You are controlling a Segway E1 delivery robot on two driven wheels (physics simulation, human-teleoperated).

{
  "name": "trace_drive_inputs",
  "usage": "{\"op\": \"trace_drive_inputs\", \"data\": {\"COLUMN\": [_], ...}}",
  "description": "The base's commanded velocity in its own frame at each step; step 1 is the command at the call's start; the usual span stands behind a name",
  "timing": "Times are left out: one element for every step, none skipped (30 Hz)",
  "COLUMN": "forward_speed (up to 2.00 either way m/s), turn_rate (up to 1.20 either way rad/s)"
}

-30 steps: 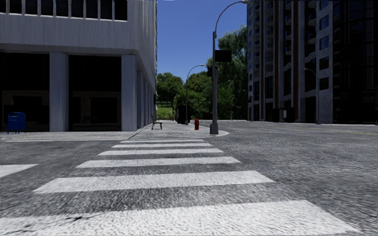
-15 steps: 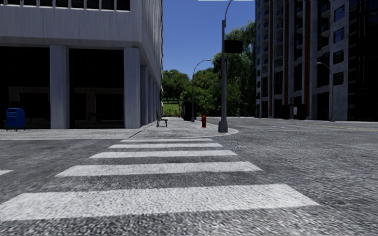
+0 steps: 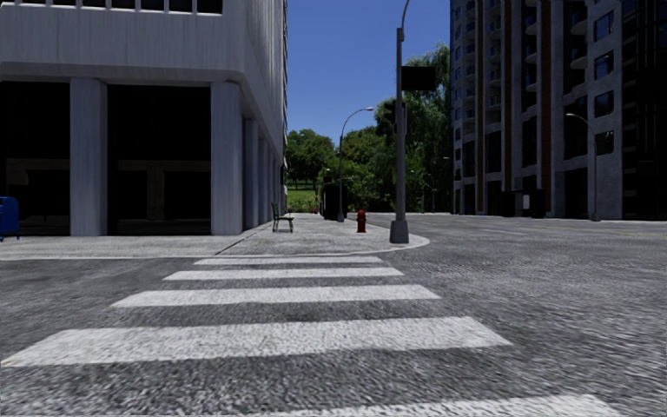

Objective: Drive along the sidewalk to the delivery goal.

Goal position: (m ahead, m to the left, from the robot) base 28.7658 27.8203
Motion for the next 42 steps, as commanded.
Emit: {"op": "trace_drive_inputs", "data": {"forward_speed": [2.00, 2.00, 2.00, 2.00, 2.00, 2.00, 2.00, 2.00, 2.00, 2.00, 2.00, 2.00, 2.00, 2.00, 2.00, 2.00, 2.00, 2.00, 2.00, 2.00, 2.00, 2.00, 2.00, 2.00, 2.00, 2.00, 2.00, 2.00, 2.00, 2.00, 2.00, 2.00, 2.00, 2.00, 2.00, 2.00, 2.00, 2.00, 2.00, 2.00, 2.00, 2.00], "turn_rate": [0.00, 0.00, 0.00, 0.00, 0.00, 0.00, 0.00, 0.00, 0.00, 0.00, 0.05, 0.11, 0.11, 0.13, 0.13, 0.16, 0.16, 0.18, 0.19, 0.23, 0.23, 0.27, 0.31, 0.33, 0.33, 0.34, 0.35, 0.35, 0.35, 0.35, 0.35, 0.36, 0.36, 0.37, 0.39, 0.39, 0.43, 0.46, 0.48, 0.48, 0.48, 0.48]}}
